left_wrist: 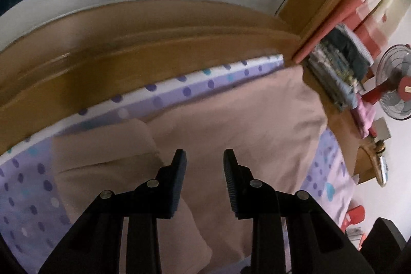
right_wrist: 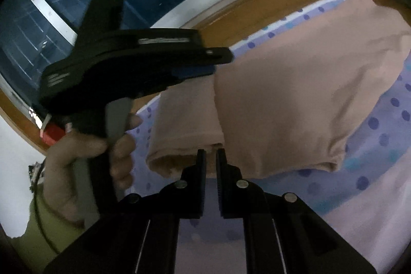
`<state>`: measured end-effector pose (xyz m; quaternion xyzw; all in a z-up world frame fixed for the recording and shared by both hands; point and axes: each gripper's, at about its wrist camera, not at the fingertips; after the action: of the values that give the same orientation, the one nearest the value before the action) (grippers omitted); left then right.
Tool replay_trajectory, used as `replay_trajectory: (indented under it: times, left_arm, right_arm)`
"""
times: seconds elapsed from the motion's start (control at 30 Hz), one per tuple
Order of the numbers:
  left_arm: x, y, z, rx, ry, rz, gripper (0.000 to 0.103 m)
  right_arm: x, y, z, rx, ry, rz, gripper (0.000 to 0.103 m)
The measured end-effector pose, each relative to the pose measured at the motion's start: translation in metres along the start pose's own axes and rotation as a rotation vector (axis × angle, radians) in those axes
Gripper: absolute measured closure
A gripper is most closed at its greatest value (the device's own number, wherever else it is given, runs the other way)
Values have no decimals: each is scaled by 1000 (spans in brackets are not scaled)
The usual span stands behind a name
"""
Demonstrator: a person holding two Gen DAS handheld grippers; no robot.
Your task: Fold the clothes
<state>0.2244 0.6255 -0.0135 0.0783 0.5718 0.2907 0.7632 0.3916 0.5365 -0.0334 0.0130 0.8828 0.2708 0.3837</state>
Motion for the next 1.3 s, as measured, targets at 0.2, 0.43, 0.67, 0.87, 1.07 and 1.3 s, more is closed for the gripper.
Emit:
replay_trajectory:
  times: [0.2, 0.43, 0.67, 0.87, 1.07, 1.3]
  left_arm:
    - [-43, -18, -2, 15, 106, 47, 73]
    - [-88, -75, -56, -126, 221, 48, 72]
    - [-75, -92, -77, -163, 134, 42, 72]
    - [-72, -91, -77, -183, 31, 59, 72]
    - [-60, -80, -69, -165, -36, 59, 72]
    - [-47, -72, -74, -147, -57, 30, 68]
  right_arm:
    - [1, 10, 16, 9, 50, -76, 71]
    - [32, 30, 20, 69, 228, -189, 61]
    - [59, 35, 10, 118, 220, -217, 65]
    - [40, 45, 5, 134, 143, -183, 90]
    - [55, 37, 6, 68, 7, -251, 87]
    - [27, 84, -45, -269, -93, -225, 73]
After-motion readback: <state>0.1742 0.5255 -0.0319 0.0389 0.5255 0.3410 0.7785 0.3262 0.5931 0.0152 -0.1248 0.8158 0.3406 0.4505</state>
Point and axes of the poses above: each gripper's, at about its wrist camera, not at the fingertips, and x roughly the way its jaws point, z to its right, y to its top, and after that the axes turned 3 degrees about -z, right-handed
